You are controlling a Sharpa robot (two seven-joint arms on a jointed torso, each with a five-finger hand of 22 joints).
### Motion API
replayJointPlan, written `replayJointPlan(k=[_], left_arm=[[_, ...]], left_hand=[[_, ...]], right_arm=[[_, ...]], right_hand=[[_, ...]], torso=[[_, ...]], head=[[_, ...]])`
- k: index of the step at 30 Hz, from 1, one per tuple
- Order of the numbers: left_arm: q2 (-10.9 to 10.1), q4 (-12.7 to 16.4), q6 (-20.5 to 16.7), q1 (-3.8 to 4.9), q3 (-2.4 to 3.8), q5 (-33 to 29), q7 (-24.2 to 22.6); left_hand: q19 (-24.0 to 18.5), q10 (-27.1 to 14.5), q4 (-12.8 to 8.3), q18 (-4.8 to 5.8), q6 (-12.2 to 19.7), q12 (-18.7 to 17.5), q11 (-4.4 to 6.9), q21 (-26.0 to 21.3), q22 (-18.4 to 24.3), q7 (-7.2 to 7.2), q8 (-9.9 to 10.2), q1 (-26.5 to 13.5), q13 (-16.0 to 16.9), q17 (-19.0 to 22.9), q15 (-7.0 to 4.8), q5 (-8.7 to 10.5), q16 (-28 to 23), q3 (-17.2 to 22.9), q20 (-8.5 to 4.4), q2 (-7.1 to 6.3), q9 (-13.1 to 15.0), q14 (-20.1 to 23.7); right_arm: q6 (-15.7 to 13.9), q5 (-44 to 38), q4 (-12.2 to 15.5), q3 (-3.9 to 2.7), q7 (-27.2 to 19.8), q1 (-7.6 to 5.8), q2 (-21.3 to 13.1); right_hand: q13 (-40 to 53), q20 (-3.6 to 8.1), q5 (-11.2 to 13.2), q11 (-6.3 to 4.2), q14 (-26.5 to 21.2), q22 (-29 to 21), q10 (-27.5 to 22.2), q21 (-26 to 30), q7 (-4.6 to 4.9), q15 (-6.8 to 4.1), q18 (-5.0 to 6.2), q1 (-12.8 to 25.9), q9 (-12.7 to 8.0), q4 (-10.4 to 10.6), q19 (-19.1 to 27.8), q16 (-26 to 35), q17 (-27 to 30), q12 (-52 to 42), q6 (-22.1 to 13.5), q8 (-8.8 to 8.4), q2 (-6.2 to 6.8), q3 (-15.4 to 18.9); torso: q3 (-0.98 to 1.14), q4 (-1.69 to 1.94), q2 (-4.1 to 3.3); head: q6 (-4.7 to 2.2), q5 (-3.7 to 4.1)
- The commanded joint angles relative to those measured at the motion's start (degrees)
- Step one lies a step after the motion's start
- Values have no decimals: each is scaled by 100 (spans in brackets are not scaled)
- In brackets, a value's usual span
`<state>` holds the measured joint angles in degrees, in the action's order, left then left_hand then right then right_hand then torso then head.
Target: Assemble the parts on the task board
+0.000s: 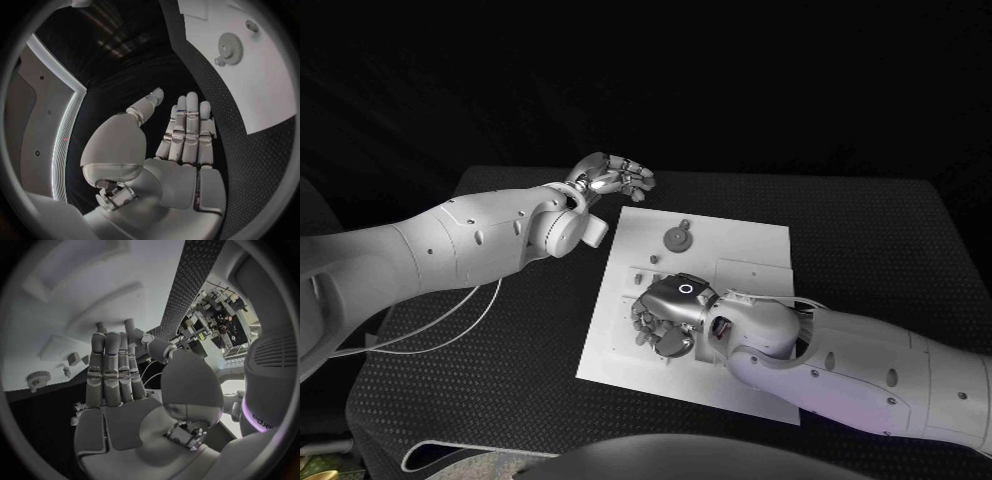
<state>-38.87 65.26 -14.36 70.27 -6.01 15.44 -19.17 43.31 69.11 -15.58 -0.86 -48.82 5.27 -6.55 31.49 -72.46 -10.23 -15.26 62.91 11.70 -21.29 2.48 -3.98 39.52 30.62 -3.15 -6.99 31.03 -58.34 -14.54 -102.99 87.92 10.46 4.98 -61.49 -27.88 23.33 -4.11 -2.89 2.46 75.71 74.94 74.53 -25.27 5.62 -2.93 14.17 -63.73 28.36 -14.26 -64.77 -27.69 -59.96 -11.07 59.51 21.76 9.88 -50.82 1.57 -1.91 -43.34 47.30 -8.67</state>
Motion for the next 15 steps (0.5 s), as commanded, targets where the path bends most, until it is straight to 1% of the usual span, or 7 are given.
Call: replayJointPlan(k=[1,8,15], left_arm=[[7,22,54,8,4,-29,-43],[11,27,52,9,4,-29,-37],[11,46,63,10,4,-29,-30]], left_hand=[[2,-32,34,-59,42,-4,-3,-28,-9,4,-11,-53,-9,-10,45,34,-23,-9,37,18,10,-5],[1,-32,36,-58,44,-4,-3,-30,-11,4,-11,-55,-10,-13,45,34,-26,-9,37,18,10,-5],[1,-33,37,-58,44,-4,-3,-32,-13,4,-11,-55,-11,-17,46,34,-30,-9,38,17,10,-4]], right_arm=[[123,-145,-10,11,60,8,42],[290,-210,-47,58,116,8,116],[293,-180,-54,87,103,8,142]], right_hand=[[3,8,-10,1,16,134,20,-28,8,-24,83,11,90,-33,14,-26,-9,-8,40,13,-39,3],[10,7,-15,2,15,133,16,-32,9,-23,83,18,92,-38,18,-25,-11,-4,40,10,-33,3],[39,-3,-86,10,5,131,-3,-48,14,-16,83,48,97,-41,42,-16,-20,13,35,-6,-17,-7]], torso=[[-3,3,-1],[-5,12,-1],[-7,7,1]], head=[[0,5],[6,16],[12,15]])
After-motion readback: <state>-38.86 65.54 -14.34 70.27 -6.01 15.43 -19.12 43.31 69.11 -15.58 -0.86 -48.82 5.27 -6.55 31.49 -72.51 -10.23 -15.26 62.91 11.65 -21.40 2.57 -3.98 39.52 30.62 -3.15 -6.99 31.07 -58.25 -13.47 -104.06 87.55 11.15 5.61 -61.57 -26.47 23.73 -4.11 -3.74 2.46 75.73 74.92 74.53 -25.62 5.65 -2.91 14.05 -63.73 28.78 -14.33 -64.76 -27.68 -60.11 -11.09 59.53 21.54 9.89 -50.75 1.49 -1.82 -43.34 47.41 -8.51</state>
